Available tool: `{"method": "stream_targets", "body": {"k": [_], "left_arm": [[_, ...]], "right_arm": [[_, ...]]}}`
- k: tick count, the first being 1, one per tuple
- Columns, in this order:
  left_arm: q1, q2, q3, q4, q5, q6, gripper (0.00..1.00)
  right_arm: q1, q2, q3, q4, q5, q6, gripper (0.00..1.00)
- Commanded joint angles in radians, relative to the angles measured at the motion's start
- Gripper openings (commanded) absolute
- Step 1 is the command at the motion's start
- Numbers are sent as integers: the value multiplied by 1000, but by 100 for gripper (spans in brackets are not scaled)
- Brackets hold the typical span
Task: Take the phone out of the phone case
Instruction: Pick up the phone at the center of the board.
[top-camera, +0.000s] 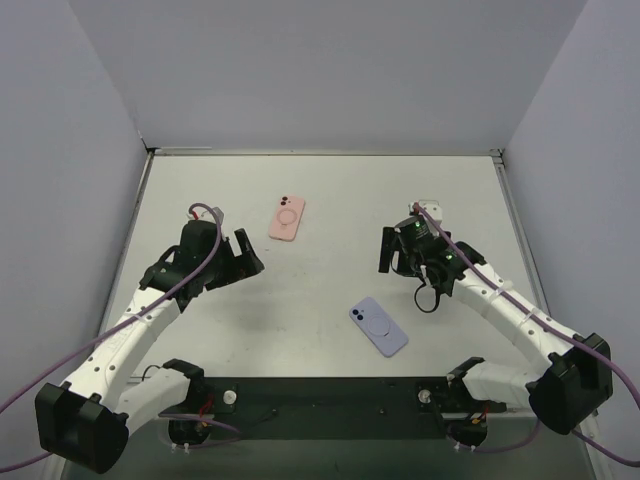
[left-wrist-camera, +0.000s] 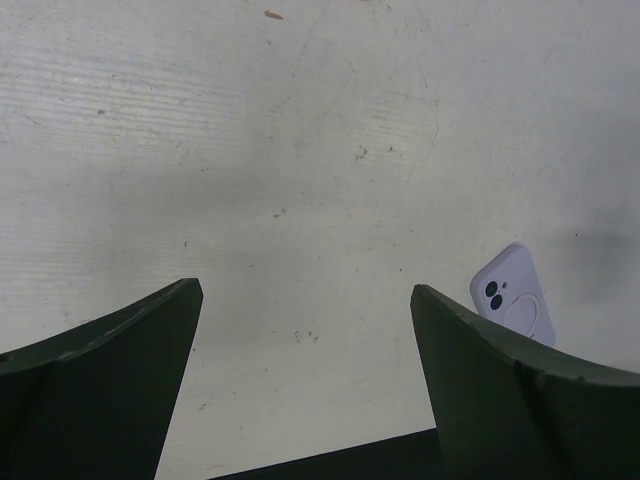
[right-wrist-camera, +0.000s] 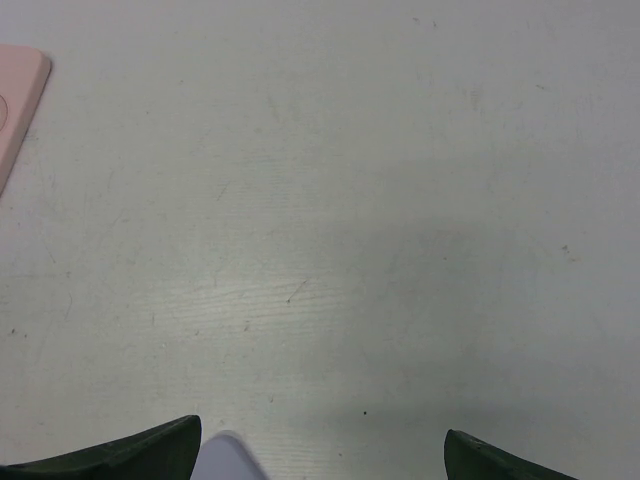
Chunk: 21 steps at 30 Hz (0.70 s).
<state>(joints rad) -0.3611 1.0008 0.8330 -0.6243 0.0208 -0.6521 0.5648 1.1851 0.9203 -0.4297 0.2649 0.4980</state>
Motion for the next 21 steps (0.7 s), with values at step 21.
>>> {"method": "stream_targets", "body": {"k": [21], "left_arm": [[-50,6,-63,9,-134,-81,97]], "right_arm": [[-135,111,-144,15,-388,43,100]]}}
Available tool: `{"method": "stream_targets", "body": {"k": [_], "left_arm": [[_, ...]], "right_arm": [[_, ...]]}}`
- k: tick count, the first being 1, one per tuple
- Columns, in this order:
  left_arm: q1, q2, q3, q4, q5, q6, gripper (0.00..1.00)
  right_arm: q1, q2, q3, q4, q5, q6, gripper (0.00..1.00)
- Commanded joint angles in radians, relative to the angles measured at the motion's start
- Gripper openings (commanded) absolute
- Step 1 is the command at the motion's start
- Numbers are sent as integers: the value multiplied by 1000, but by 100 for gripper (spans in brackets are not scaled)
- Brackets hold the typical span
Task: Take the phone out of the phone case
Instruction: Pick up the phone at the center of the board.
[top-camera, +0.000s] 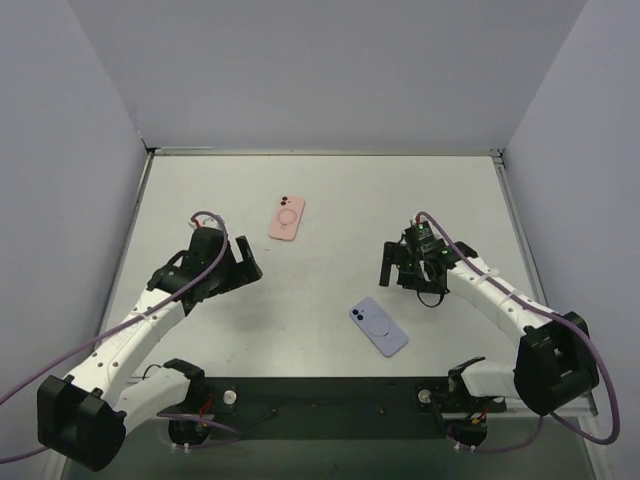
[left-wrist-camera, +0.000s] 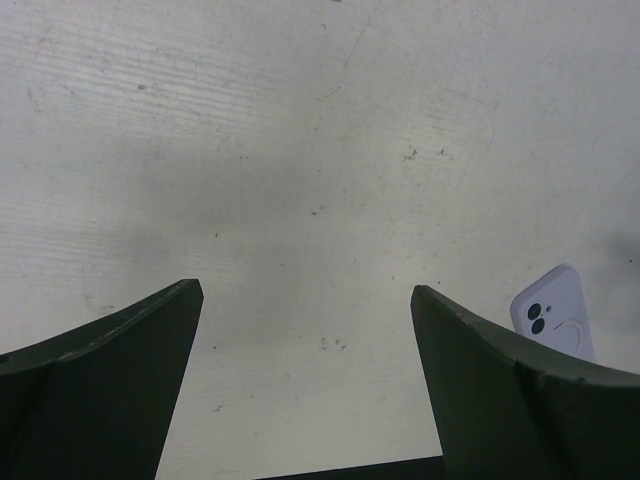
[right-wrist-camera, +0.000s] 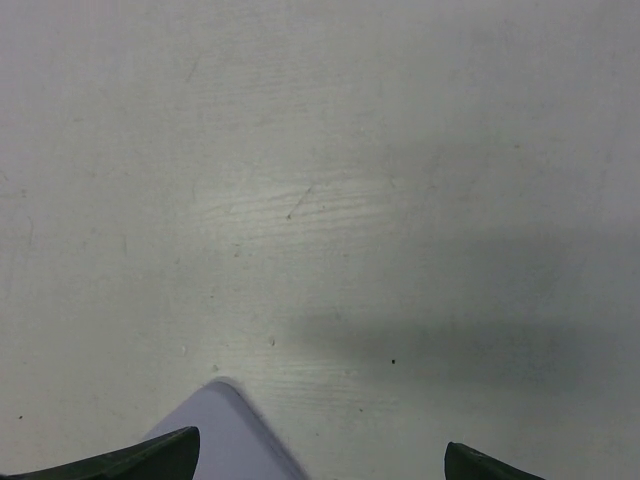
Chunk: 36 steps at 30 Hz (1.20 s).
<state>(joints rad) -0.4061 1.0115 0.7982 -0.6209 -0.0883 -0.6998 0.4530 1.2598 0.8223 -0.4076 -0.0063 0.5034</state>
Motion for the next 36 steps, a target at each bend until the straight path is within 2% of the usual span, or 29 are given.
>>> {"method": "stream_targets", "body": {"k": [1,6,11,18,22,27,36], "left_arm": [[-5,-8,-34,12,-22,-38,97],[-7,-5,-53,41,8,-46,97],[-7,18,-40,32,7,-27,98],[-8,62,-30,46,50,-1,97],[-8,68,-28,43,53,2,97],[-8,62,-39,36,48,5,98],[-8,70,-11,24,56,19,97]], "right_arm": [[-23,46,-61,6,-160,46,100],[-22,52,-179,145,-316,121,100],[18,35,-278,228,-360,184,100],[180,58,-259,146,-238,184,100],[266,64,-229,61,-83,178,100],[363,96,-163,-60,38,164,100],[483,159,-126,-106,81,198,100]]}}
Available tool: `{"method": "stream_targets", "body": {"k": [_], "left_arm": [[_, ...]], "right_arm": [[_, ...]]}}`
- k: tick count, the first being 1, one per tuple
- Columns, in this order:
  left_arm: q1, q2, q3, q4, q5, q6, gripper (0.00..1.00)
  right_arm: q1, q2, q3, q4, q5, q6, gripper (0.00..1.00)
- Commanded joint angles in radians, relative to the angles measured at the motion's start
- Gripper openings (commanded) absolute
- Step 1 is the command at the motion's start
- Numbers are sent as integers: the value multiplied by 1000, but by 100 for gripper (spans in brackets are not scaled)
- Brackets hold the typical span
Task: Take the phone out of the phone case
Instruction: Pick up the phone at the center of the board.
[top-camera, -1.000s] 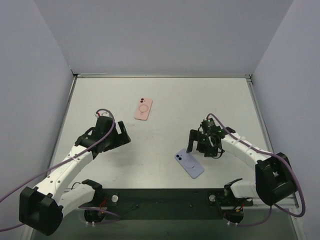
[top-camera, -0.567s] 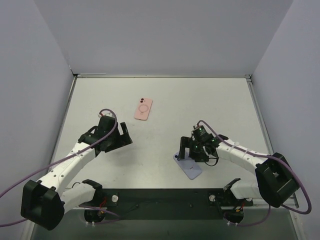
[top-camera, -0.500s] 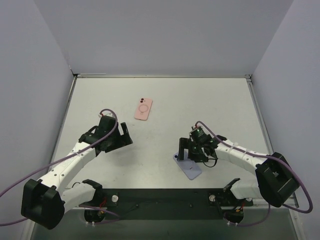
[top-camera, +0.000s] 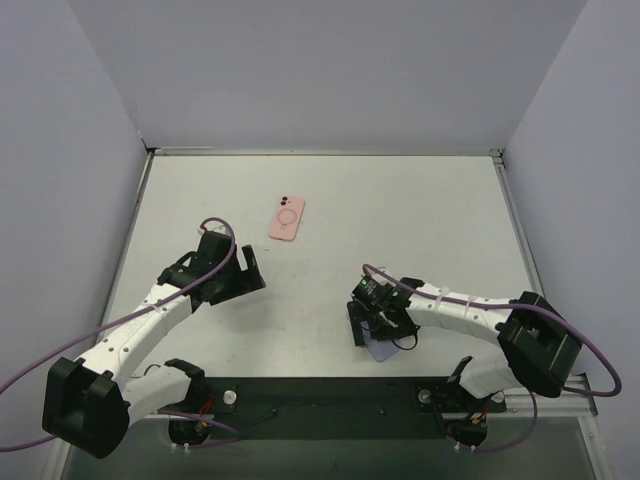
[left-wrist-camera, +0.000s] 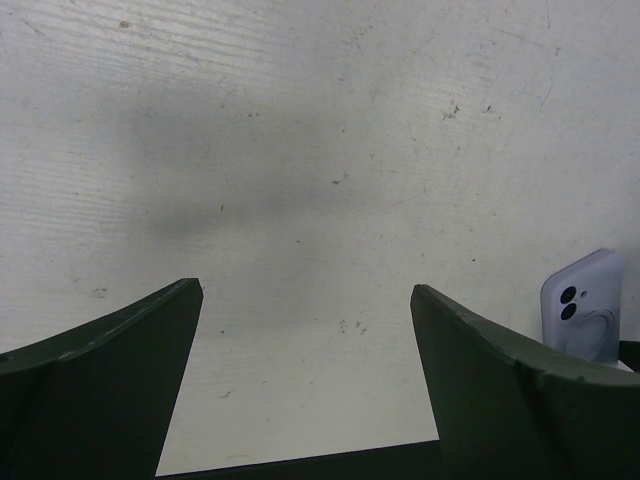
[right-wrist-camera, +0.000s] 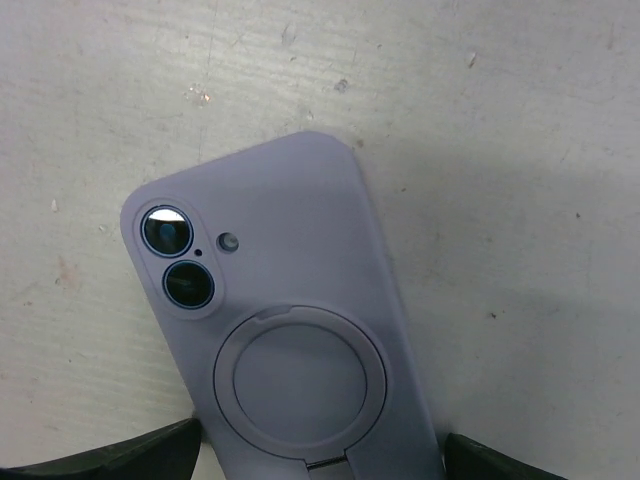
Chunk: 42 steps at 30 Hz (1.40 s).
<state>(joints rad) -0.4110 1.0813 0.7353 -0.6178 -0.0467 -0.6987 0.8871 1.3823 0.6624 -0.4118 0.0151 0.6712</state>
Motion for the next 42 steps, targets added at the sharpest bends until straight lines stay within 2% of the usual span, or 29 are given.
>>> {"method": "stream_targets", "body": {"k": [1,5,8,9,11,12,14,15,18,20,21,22,25,31,34,35,42], "left_arm": [[-3,0,58,18,15,22,98],[-3,3,78,7,13,27,97],[-3,8,84,-5,19,19,97],[-3,17,91,-19,28,19,97],[-3,60,142,-69,74,21,97],[-3,74,162,-82,91,21,97],[-3,101,191,-95,125,4,97],[-3,103,194,-91,133,-4,98],[-3,95,167,-37,169,-56,97],[-3,88,138,37,237,-105,97],[-3,88,98,70,269,-122,96],[-5,88,76,108,333,-160,95],[-20,94,-8,243,408,-234,92],[-49,126,-120,458,484,-303,91],[-60,193,-143,559,545,-323,91],[-67,227,-149,581,554,-329,91],[-173,348,-198,841,590,-491,92]], "right_arm": [[62,44,37,-102,66,24,100],[64,69,43,-91,82,8,100],[65,73,43,-79,71,-7,93],[64,69,42,-78,51,-16,85],[65,60,25,-62,34,-21,76],[65,46,16,-50,23,-21,64],[65,35,2,-33,5,-19,52],[64,31,3,-35,5,-19,41],[64,12,16,-33,12,-16,27],[61,-5,28,-30,20,-4,25],[59,-18,43,-28,23,1,19],[56,-26,54,-25,23,7,18],[38,-49,81,5,10,28,11],[-5,-94,72,89,-90,97,5],[-17,-118,56,103,-122,117,3],[-26,-126,52,107,-133,123,0],[-42,-141,37,130,-188,136,0]]}}
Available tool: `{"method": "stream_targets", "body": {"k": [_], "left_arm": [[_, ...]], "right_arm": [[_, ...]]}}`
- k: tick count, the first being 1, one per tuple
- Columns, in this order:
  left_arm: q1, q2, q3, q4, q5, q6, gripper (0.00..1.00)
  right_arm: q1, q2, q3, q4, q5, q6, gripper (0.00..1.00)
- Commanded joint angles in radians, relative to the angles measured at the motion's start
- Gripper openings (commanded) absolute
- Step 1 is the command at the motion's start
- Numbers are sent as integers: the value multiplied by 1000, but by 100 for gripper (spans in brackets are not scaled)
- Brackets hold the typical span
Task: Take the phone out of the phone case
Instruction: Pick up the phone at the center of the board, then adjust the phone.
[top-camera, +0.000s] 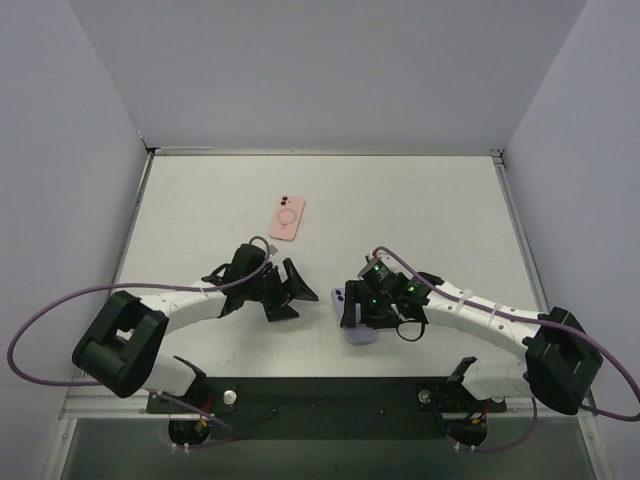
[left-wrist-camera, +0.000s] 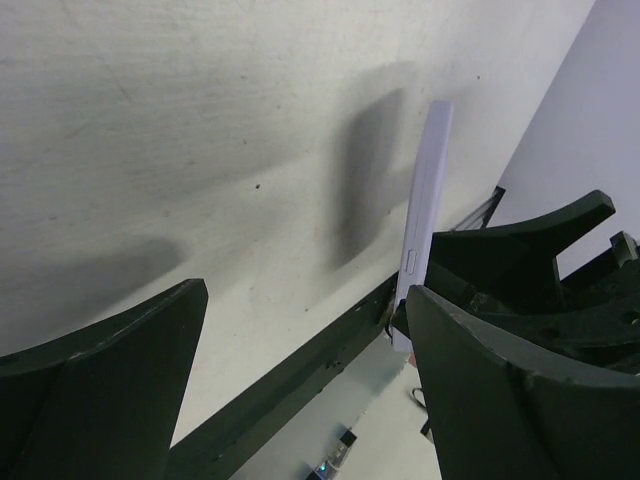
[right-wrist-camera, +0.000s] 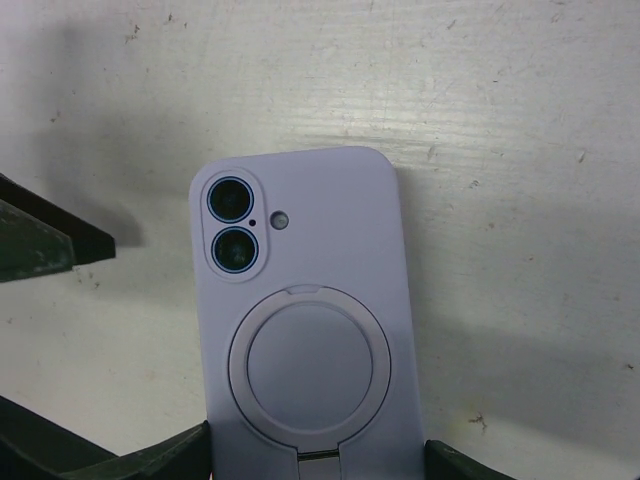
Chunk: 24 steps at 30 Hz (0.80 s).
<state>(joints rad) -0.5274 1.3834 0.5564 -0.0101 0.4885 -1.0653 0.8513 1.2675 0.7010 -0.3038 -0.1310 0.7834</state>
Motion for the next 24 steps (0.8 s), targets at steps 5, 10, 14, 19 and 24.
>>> {"method": "stream_targets", "body": {"k": [5,10,14,19,24], "left_arm": [[-120,150,-56,488,61,-245,92],[-155,256,-53,653,55,-334,89],[-178,324,-21,705,56,-366,86],[-200,396,10,769,68,-409,79],[-223,417,53,750,56,-407,57]], "right_arm": [[6,-22,0,25,-53,13,0],[20,-28,5,25,-45,11,0],[29,-33,11,25,-36,14,0],[40,-33,12,29,-33,23,0],[46,-36,37,23,-32,16,0]]}}
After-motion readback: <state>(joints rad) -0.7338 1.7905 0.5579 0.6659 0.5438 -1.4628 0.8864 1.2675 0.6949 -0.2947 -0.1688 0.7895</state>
